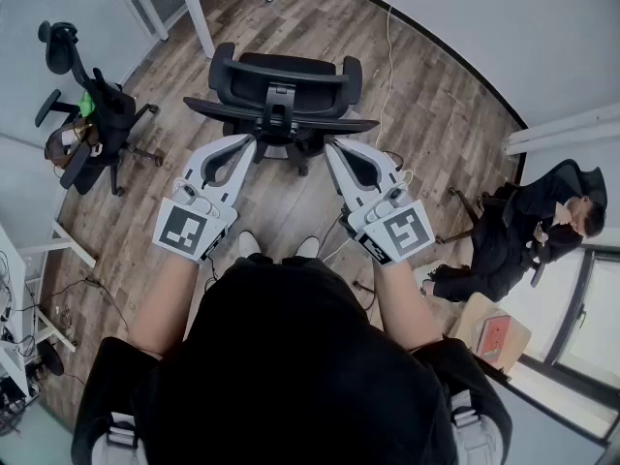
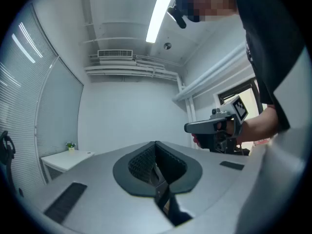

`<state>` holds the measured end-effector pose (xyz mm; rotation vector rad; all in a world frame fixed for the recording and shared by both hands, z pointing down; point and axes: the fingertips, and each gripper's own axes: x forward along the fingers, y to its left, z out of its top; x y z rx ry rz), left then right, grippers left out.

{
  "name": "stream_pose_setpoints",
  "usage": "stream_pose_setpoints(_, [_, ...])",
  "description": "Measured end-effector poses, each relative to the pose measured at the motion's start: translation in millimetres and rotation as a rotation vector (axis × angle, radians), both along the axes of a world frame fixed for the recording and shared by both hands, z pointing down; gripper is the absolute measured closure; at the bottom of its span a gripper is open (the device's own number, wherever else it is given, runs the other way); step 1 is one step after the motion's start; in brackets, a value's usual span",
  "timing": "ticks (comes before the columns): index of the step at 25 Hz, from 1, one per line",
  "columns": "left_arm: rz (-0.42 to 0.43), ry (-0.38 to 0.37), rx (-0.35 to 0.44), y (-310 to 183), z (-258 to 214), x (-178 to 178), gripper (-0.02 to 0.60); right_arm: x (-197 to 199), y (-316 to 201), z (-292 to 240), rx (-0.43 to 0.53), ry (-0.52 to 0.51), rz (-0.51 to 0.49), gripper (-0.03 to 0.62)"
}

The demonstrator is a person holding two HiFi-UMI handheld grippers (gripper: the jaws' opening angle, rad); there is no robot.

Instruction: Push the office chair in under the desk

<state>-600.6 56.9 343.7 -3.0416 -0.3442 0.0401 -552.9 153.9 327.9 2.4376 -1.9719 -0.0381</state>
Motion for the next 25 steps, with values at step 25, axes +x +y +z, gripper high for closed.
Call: stream_pose_setpoints(25, [0.018, -0.045, 0.010, -23.6, 18.7, -19.8, 0.588, -22.8, -20.9, 34.9, -0.084, -0.074, -0.031, 0.591])
